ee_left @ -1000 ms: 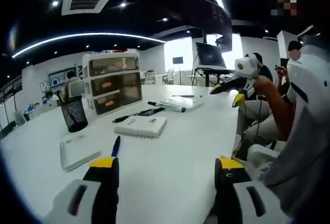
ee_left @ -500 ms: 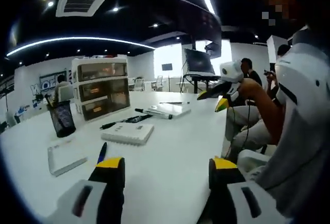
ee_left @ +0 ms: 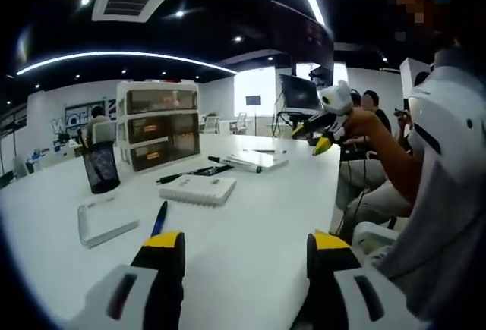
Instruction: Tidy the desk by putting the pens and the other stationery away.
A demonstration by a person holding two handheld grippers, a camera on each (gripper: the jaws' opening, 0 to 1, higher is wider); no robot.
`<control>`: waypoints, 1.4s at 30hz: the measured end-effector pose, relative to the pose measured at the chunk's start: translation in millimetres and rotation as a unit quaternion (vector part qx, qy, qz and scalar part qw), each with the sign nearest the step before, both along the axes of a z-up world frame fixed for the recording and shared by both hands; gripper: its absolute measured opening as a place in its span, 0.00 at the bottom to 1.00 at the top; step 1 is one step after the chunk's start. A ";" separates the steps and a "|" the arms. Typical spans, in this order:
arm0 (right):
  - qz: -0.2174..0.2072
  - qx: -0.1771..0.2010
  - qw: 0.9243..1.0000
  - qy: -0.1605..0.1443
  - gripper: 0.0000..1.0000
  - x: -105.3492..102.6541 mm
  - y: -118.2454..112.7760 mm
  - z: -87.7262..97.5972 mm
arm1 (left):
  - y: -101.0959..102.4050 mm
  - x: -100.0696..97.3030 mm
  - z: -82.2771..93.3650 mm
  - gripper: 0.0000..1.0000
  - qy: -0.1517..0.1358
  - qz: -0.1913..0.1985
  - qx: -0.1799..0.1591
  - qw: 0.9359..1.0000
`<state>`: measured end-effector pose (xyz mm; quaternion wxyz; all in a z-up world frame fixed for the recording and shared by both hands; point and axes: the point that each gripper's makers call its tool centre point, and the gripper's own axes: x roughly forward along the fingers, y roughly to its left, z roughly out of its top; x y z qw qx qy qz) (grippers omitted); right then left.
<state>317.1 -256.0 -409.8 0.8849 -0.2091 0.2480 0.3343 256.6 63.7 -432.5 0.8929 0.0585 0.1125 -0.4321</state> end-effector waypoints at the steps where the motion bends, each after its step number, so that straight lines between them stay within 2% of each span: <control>1: -0.004 0.001 1.000 0.000 0.66 4.5 -2.1 1.0 | 0.7 0.3 -0.2 0.65 0.000 0.002 -0.001 1.000; 5: -0.009 -0.013 1.000 0.013 0.66 18.0 -9.6 -3.0 | 6.0 -0.3 2.7 0.64 -0.002 0.012 0.003 1.000; 10: -0.020 -0.019 0.999 0.025 0.63 34.0 -19.9 -7.7 | 11.3 -3.6 18.0 0.64 -0.023 0.014 -0.003 1.000; 12: -0.026 -0.044 0.997 0.062 0.63 49.8 -33.4 -21.0 | 15.3 -4.6 25.5 0.64 -0.038 0.020 0.001 0.999; 15: -0.030 -0.071 0.994 0.080 0.61 60.7 -40.3 -24.8 | 16.4 -4.4 23.5 0.64 -0.036 0.022 0.001 0.999; 20: -0.022 -0.070 0.993 0.089 0.57 69.6 -38.0 -20.7 | 18.0 -4.6 20.0 0.64 -0.032 0.025 0.002 0.999; 25: 0.000 -0.052 0.991 0.124 0.58 91.3 -33.8 -27.7 | 21.6 -7.4 25.8 0.62 -0.034 0.022 -0.021 0.999; 27: -0.008 -0.041 0.990 0.138 0.57 98.3 -35.9 -30.1 | 23.2 -7.6 28.9 0.62 -0.046 0.024 -0.015 0.999; 28: -0.009 -0.044 0.989 0.139 0.57 102.1 -36.7 -31.0 | 26.4 -5.9 30.0 0.63 -0.062 0.030 0.003 0.998; 31: -0.009 -0.060 0.987 0.149 0.52 108.7 -38.8 -33.7 | 31.6 -2.8 30.4 0.63 -0.072 0.050 0.025 0.996; 34: -0.015 -0.089 0.987 0.134 0.47 121.1 -44.0 -30.1 | 31.7 -3.0 30.9 0.63 -0.072 0.050 0.023 0.996; 36: -0.016 -0.100 0.985 0.141 0.46 125.5 -44.5 -30.8 | 31.3 -4.2 31.6 0.63 -0.070 0.047 0.013 0.996; 39: -0.026 -0.082 0.982 0.168 0.46 137.1 -43.1 -34.1 | 33.6 -5.2 25.7 0.63 -0.061 0.049 0.006 0.997; 42: -0.038 -0.066 0.981 0.180 0.40 143.4 -44.9 -36.3 | 42.5 -3.8 25.6 0.62 -0.059 0.064 -0.001 0.996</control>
